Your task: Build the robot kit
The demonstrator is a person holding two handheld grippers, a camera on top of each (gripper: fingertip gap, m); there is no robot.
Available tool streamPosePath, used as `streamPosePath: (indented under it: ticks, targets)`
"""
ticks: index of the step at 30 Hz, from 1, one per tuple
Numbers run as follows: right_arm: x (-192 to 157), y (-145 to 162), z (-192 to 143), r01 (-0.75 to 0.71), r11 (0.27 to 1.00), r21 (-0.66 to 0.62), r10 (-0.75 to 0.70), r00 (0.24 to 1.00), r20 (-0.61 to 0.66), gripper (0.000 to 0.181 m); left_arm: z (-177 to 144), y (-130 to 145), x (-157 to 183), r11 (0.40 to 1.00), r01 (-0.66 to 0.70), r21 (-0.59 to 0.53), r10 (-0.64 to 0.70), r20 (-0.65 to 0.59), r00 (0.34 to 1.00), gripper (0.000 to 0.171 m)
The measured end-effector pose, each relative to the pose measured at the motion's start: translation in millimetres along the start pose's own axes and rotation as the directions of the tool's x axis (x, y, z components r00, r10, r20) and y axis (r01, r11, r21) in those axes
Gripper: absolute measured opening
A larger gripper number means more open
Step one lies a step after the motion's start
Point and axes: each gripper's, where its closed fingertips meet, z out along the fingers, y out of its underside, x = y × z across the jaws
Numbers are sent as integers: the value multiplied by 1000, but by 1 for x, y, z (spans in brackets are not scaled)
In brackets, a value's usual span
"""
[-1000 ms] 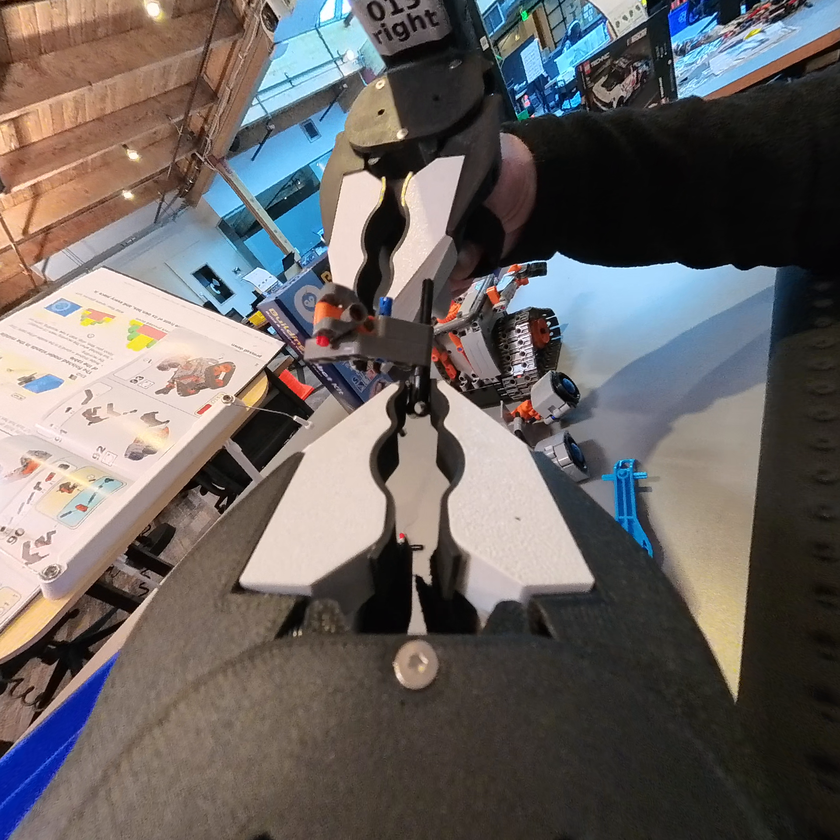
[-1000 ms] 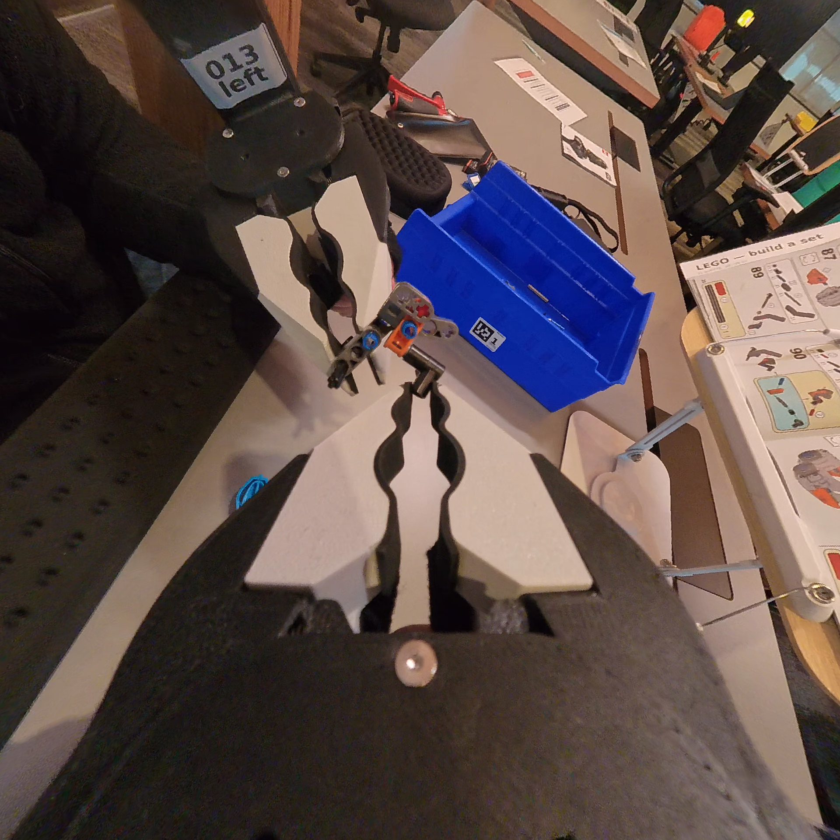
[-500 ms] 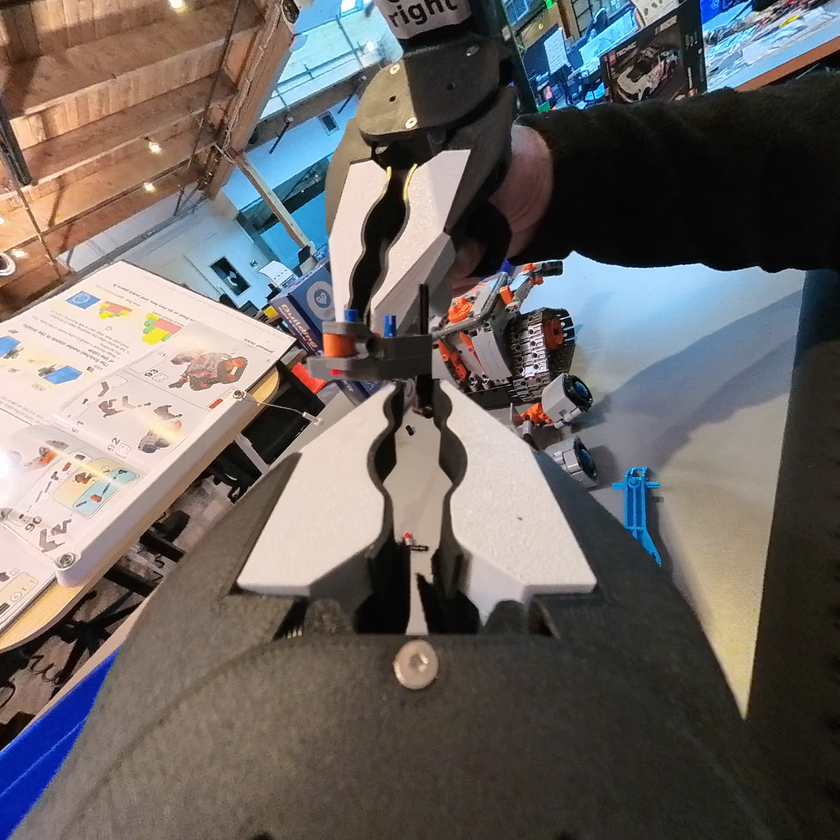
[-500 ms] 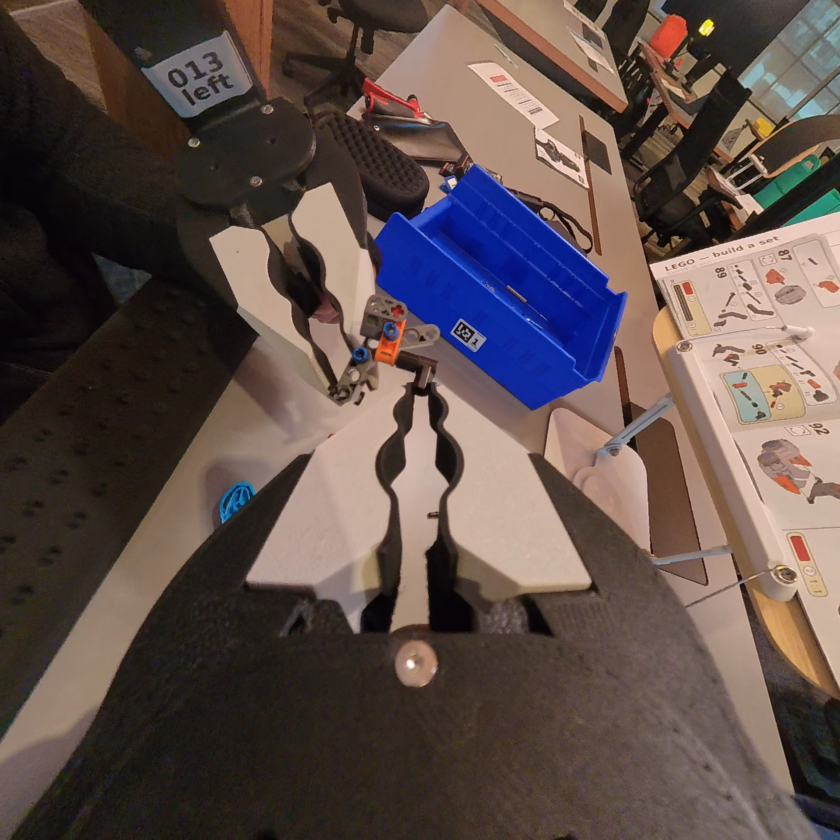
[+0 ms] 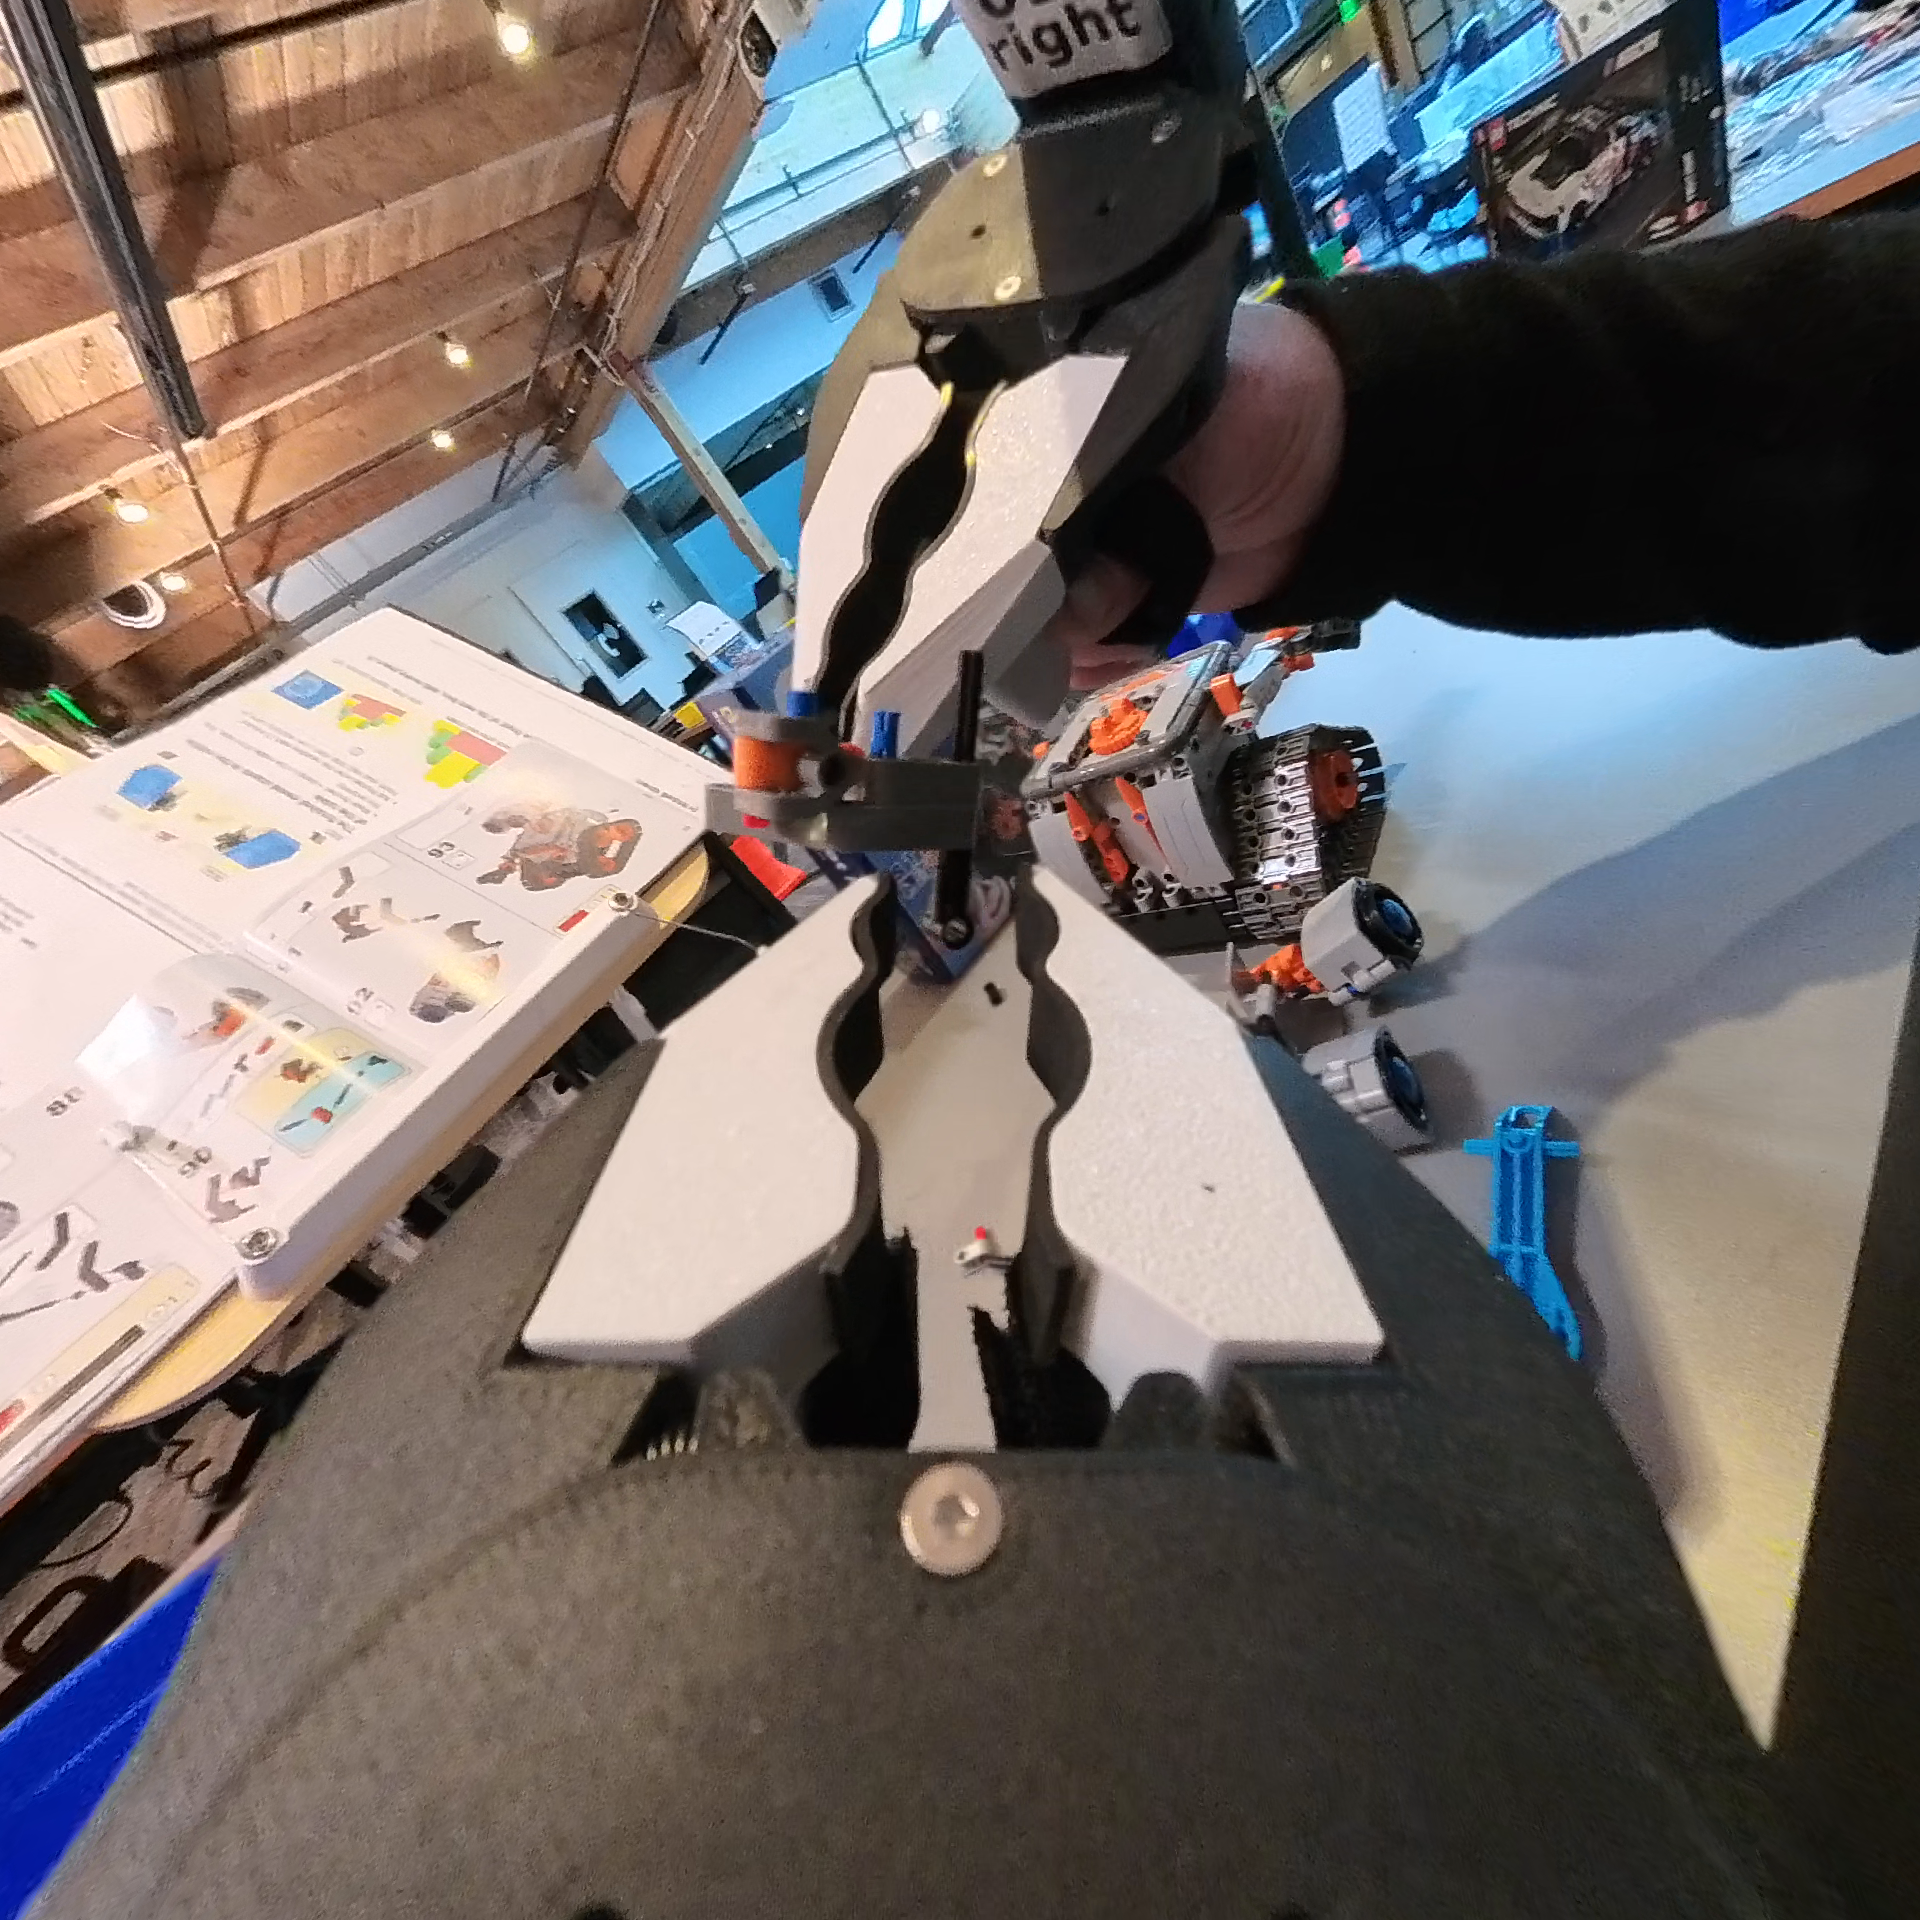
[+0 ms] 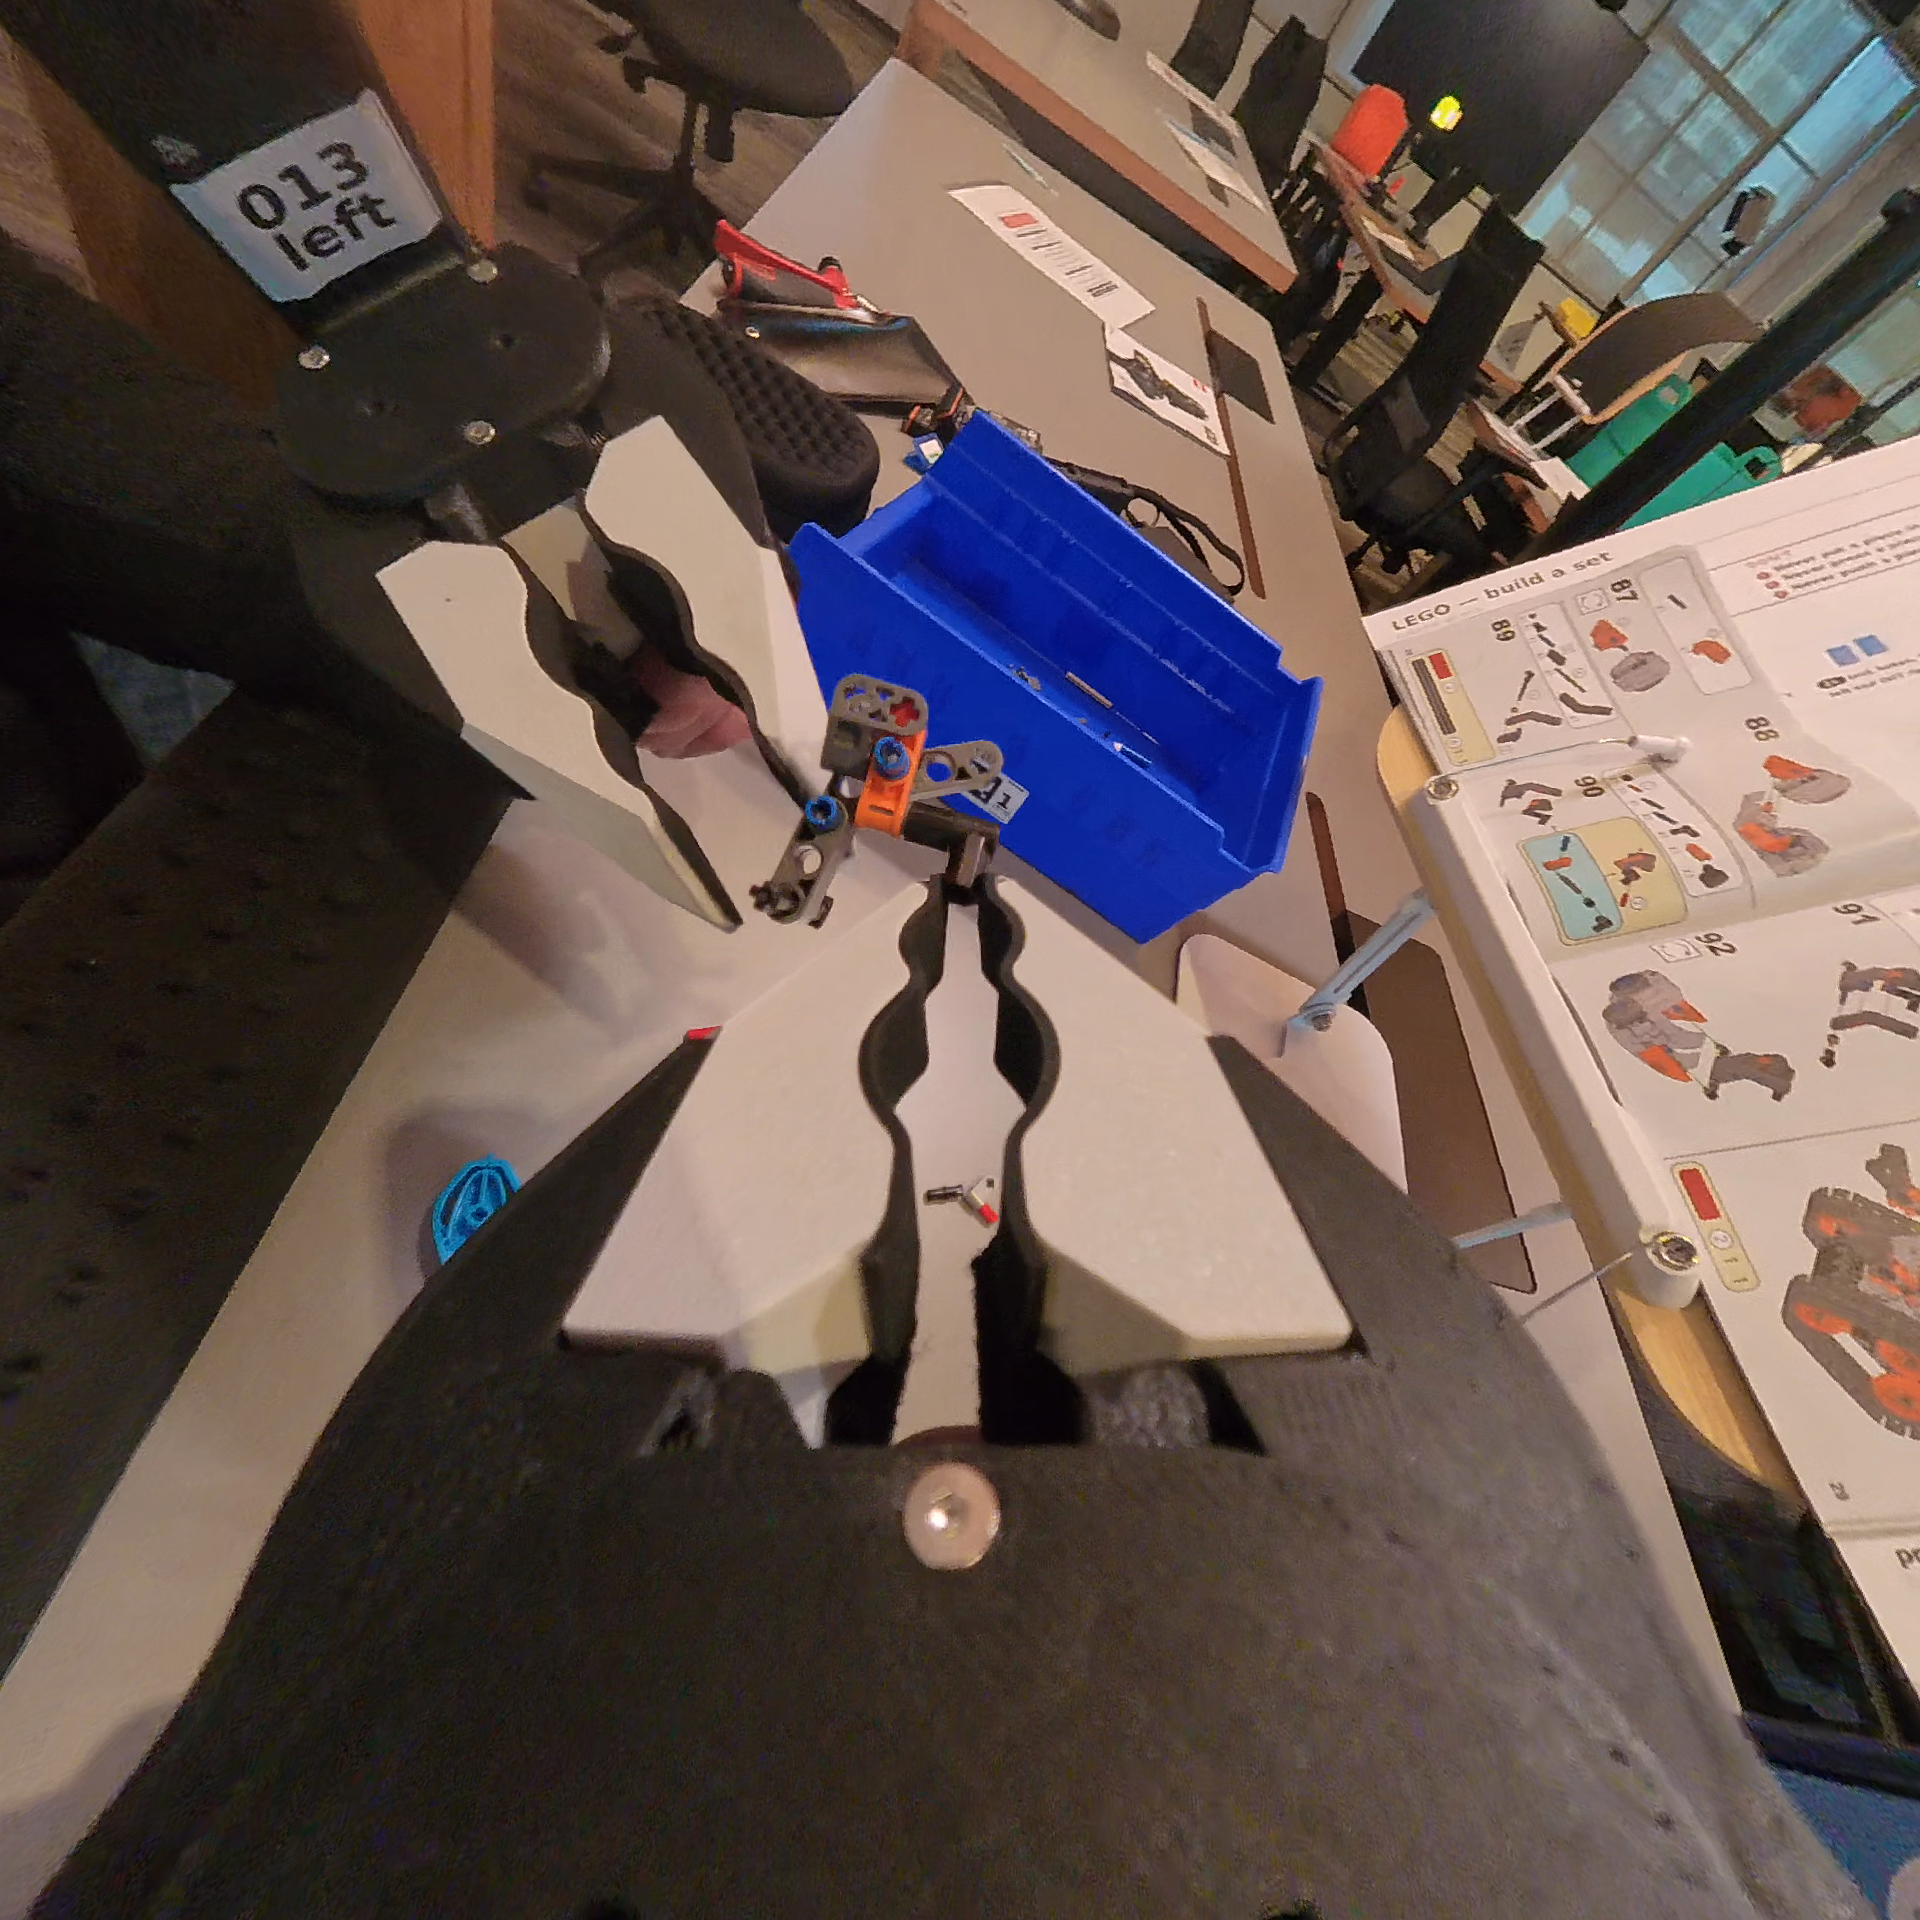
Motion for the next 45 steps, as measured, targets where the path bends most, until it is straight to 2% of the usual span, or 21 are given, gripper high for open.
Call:
streamPosePath:
  ticks: [5,11,17,24,30,38,45]
  targets:
    - [18,4,-7,-35,999,8,35,997,-75,4,-1,-6,-15,1000,21,1,-21,-12,1000,23]
    - [44,13,-18,-94,995,39,99,980,-173,4,15,-15,-48,999,-39,-21,39,-17,999,28]
    - [57,30,-18,-139,989,39,145,967,-211,4,35,-6,-63,994,-105,-27,105,-11,994,27]
    - [56,44,1,-176,984,30,178,960,-214,4,40,21,-68,1000,0,10,0,-7,1000,25]
    - [53,50,15,-227,973,40,230,951,-204,4,38,30,-72,996,85,30,-84,-20,996,26]
    - [55,60,20,-273,961,50,278,938,-206,4,39,29,-66,998,53,36,-52,-28,998,25]
    - [53,54,20,-255,966,53,260,943,-208,4,41,29,-63,999,41,31,-40,-28,999,22]
